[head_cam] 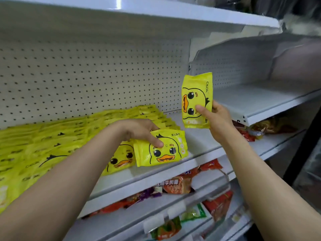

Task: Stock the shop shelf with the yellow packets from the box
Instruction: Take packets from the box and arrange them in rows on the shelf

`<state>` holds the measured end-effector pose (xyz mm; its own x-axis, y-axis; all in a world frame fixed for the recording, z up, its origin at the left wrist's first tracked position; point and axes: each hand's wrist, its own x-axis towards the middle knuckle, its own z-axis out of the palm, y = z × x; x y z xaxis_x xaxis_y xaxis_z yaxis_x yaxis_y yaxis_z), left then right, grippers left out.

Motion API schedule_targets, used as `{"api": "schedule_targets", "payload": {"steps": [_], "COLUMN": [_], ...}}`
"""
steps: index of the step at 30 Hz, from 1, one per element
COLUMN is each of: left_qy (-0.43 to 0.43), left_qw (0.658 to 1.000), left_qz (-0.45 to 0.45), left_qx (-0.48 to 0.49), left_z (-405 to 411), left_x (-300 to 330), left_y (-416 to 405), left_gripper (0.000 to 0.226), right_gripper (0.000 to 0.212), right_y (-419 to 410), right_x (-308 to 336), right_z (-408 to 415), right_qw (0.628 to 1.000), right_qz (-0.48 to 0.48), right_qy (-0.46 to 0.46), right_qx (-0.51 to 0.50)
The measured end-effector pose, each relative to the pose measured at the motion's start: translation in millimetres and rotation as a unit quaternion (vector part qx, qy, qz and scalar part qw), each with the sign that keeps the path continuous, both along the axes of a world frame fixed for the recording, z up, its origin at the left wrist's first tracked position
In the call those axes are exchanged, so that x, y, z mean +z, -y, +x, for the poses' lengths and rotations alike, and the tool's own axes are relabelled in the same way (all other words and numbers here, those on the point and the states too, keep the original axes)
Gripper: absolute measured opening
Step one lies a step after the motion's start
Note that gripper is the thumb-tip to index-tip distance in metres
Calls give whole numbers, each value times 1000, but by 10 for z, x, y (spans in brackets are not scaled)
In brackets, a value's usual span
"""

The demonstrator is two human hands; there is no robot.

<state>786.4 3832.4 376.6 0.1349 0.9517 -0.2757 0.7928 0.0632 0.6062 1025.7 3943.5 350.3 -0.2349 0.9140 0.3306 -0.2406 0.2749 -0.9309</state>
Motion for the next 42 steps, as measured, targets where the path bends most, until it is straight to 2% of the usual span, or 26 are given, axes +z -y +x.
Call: {"api": "schedule_targets", "payload": {"steps": [3,6,9,11,17,23,30,36,42], "left_qy": [-6,6,14,9,-80,-179,-176,-223,-215], "left_qw": [1000,999,996,994,983,969,969,959,955], "left_qz": [6,-1,-11,-15,-11,-13,19,47,88], "left_qx": [28,53,88,109,167,172,171,166,183], "left_z": [122,257,393,470,575,516,227,-29,-186], "left_x": [11,78,220,315,467,417,211,-117,-245], "left_y": [-359,-685,-983,-1177,-1743,-2290,-2801,-3001,-3056], "left_gripper": [47,28,34,38,47,53,53,58,54], "right_gripper": [23,26,21,27,21,25,13,23,22], "right_y": [-413,-829,-1181,-1385,-1778,-1942,-1985,-2056,-2103], "right_x": [-15,74,232,328,440,364,227,149,87], "right_z": [69,112,132,129,128,8,-144,-140,-178], "right_qw": [1000,998,994,992,992,994,995,991,985], "right_qz": [-14,-22,-22,-19,32,12,0,-42,-88], "right_qy": [-14,-16,-29,-33,-61,-81,-75,-120,-151], "right_qx": [19,54,101,119,103,75,58,34,-2]}}
